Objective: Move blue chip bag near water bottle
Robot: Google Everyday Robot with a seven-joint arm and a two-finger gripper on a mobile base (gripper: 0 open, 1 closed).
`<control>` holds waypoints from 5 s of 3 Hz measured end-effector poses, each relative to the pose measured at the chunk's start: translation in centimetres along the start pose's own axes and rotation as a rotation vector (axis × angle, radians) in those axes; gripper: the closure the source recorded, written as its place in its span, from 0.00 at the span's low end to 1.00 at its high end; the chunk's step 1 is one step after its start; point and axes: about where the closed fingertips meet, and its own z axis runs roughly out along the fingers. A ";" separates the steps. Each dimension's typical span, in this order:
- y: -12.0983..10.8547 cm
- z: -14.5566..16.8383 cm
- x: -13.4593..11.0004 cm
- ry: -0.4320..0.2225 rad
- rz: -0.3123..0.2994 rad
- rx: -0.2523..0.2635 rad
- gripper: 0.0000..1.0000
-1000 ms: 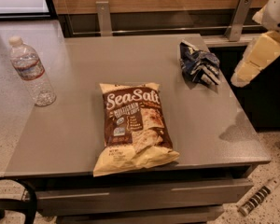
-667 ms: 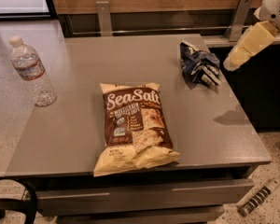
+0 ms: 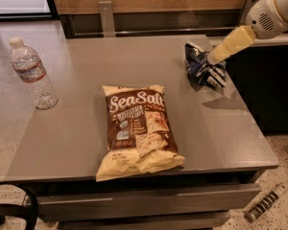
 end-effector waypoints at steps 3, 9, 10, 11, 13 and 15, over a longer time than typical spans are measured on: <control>-0.4 6.5 0.5 0.045 0.160 -0.005 0.00; 0.3 13.0 3.6 0.185 0.408 0.032 0.74; 0.4 13.2 3.6 0.187 0.407 0.029 0.96; 0.4 13.1 3.6 0.187 0.407 0.029 1.00; 0.4 13.0 3.5 0.187 0.407 0.029 1.00; -0.1 6.8 1.9 0.082 0.310 0.068 1.00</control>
Offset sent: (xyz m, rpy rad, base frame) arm 0.0134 0.0104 -0.0292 0.0582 0.0208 -0.0397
